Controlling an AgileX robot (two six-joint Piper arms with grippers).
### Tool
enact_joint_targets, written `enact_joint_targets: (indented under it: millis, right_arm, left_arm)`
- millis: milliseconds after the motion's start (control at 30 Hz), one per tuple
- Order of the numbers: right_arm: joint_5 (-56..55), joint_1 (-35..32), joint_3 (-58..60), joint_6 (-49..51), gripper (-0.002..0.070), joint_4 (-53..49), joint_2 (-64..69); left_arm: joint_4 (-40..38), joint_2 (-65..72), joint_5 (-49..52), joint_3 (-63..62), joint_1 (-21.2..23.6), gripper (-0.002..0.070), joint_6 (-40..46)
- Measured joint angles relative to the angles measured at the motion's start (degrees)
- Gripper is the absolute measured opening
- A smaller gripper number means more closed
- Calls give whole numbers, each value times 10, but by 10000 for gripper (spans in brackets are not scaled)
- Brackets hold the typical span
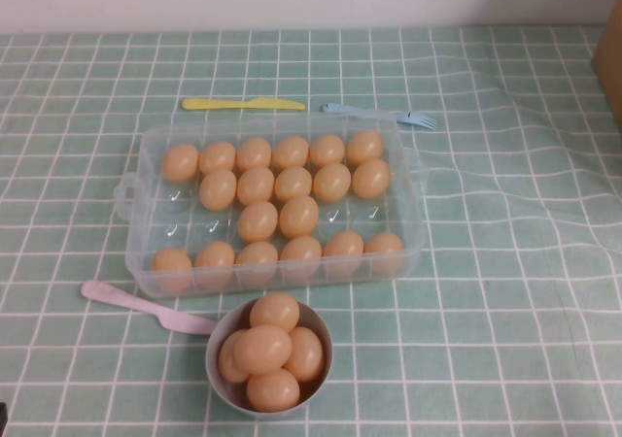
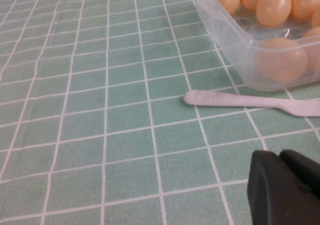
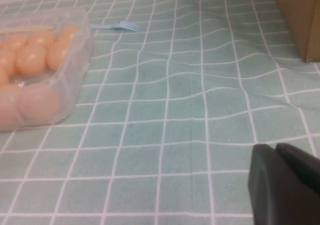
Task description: Take an egg out of the egg box
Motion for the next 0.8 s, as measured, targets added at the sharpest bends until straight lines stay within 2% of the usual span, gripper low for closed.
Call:
enact_joint_targets:
  millis: [400, 600, 800]
  right_arm:
    - [-66, 0, 0, 0, -17, 157, 0]
    - [-75, 0, 0, 0, -17, 305, 0]
    - [-90, 0, 0, -17, -17, 364, 0]
  left_arm:
    - [0, 0, 0, 0, 0, -4, 0]
    - [0, 0, 0, 0, 0, -4, 0]
    - [0, 0, 0, 0, 0, -4, 0]
